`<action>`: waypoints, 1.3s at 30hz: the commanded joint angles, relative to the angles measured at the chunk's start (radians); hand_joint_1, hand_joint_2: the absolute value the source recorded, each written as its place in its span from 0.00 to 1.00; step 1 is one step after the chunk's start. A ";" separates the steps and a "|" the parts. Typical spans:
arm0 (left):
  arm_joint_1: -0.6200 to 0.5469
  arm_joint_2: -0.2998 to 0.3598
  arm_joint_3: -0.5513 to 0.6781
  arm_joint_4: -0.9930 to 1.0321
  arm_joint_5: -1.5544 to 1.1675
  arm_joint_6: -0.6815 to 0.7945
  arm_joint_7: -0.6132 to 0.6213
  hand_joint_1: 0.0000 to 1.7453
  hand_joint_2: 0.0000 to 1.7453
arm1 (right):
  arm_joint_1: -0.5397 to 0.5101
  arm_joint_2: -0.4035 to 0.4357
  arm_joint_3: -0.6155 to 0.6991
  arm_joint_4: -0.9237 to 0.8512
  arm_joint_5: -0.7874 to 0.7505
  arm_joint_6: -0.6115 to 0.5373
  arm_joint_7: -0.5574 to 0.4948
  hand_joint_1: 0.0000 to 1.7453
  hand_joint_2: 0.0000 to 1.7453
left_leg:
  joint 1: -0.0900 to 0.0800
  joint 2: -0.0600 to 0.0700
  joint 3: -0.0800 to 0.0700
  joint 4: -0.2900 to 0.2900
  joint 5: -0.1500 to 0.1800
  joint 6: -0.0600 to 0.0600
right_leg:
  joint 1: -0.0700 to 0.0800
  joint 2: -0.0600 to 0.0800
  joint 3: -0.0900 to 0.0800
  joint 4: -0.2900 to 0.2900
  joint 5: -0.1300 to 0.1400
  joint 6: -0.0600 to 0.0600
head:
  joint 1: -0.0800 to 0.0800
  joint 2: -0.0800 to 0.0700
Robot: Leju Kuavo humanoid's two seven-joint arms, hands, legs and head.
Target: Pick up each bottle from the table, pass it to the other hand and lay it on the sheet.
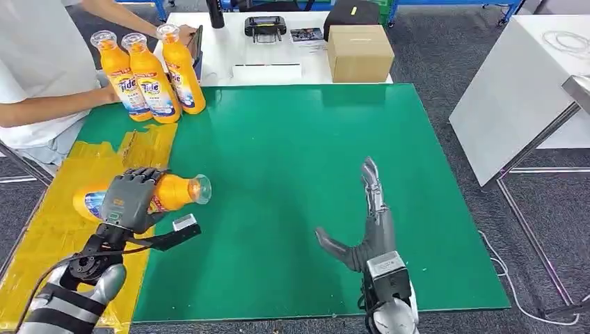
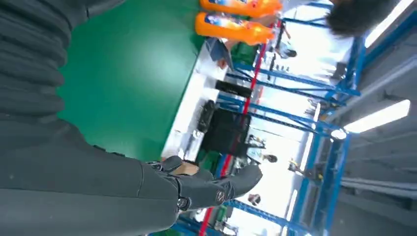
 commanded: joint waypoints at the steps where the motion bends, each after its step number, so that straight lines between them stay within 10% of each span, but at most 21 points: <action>1: -0.173 0.022 -0.085 0.300 -0.067 -0.081 0.015 1.00 1.00 | -0.019 -0.023 -0.038 -0.058 -0.008 -0.013 -0.016 0.00 1.00 | 0.001 -0.004 0.004 0.000 -0.002 -0.001 | 0.001 -0.004 0.006 -0.001 -0.003 -0.001 | 0.000 0.000; 17: -0.233 -0.091 -0.099 0.638 0.087 -0.070 -0.074 1.00 1.00 | -0.086 -0.022 0.014 0.013 -0.017 0.001 -0.005 0.00 1.00 | 0.000 -0.001 0.003 -0.001 -0.001 0.000 | 0.000 0.000 0.004 -0.001 -0.001 0.000 | 0.000 0.000; 18: -0.229 -0.097 -0.090 0.643 0.101 -0.062 -0.075 0.86 1.00 | -0.089 -0.024 0.016 0.016 -0.018 0.003 -0.003 0.00 1.00 | 0.001 -0.001 0.005 -0.001 -0.001 -0.001 | 0.001 -0.001 0.006 -0.002 -0.001 -0.001 | 0.000 0.000; 19: -0.227 -0.098 -0.091 0.649 0.100 -0.055 -0.071 0.00 1.00 | -0.091 -0.023 0.019 0.019 -0.018 0.004 -0.001 0.00 1.00 | 0.000 -0.001 0.003 -0.001 -0.001 0.000 | 0.000 0.000 0.004 -0.001 -0.001 0.000 | 0.000 0.000; 39: -0.135 -0.131 0.016 0.501 0.049 0.192 -0.035 0.00 1.00 | -0.080 -0.031 0.032 0.019 -0.011 -0.007 0.016 0.00 1.00 | 0.001 -0.001 0.005 -0.001 -0.002 -0.001 | 0.001 0.000 0.007 -0.001 -0.002 -0.001 | 0.000 0.000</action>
